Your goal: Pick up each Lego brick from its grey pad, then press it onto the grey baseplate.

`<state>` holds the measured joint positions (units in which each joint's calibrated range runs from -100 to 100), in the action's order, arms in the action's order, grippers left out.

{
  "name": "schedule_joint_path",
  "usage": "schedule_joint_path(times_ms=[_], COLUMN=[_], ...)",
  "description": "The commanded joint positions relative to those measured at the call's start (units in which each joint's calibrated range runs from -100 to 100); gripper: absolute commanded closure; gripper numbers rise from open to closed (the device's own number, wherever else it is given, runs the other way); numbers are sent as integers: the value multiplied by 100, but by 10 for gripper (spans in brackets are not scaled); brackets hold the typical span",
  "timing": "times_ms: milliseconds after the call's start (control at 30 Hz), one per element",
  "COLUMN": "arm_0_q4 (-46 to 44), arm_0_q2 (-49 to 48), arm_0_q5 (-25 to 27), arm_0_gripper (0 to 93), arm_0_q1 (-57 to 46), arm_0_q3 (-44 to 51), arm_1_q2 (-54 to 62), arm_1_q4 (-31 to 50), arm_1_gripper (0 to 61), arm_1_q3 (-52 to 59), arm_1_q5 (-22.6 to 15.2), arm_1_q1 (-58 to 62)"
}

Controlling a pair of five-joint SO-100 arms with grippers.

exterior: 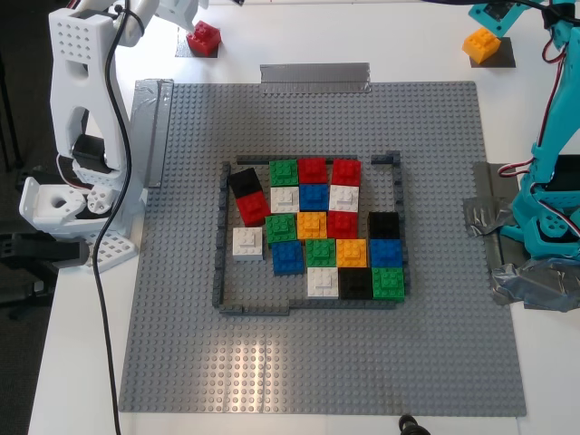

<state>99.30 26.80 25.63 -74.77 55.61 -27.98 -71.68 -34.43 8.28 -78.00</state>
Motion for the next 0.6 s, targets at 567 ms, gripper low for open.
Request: schedule_joint_path(times_ms=[567], arm_0_q4=[70], arm_0_q2=[797], arm_0_q5=[-265], arm_0_gripper=[760], arm_0_q1=[146], arm_0_q3=[204], arm_1_q2=[-9], arm_1_q4=[-8], arm_1_gripper=[404], arm_1_q3=[-544], arm_1_q5=[-79], arm_1_q1=[136])
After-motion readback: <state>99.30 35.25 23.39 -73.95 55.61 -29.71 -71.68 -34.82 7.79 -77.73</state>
